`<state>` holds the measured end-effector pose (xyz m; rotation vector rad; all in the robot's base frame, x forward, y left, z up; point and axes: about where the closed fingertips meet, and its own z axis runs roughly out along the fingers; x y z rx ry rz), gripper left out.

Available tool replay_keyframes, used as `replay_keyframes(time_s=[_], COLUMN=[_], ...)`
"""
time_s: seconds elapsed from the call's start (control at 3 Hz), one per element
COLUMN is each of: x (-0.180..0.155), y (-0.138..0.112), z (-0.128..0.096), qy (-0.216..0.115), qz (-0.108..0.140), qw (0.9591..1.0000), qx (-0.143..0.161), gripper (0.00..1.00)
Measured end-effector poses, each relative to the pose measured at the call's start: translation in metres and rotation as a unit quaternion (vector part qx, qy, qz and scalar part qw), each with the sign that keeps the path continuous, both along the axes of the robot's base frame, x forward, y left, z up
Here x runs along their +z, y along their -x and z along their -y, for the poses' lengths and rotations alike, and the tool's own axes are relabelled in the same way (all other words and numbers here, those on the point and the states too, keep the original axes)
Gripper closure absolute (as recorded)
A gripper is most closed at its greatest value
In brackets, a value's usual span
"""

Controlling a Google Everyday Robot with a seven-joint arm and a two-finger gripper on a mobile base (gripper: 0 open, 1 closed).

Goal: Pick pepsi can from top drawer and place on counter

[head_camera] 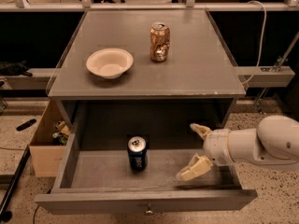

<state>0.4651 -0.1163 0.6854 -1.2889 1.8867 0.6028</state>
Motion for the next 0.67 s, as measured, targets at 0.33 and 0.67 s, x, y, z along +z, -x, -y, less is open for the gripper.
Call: replay_keyframes(time_s=[0.33,0.67], x=[-0.017,-0.020], y=[-0.022,-0.041], z=[-0.020,-0.039], qy=[-0.006,-0.015], qz=[-0.020,-0.037], qw=[0.9997,0.9989], qx=[-0.014,-0.024], gripper=[0.00,0.00])
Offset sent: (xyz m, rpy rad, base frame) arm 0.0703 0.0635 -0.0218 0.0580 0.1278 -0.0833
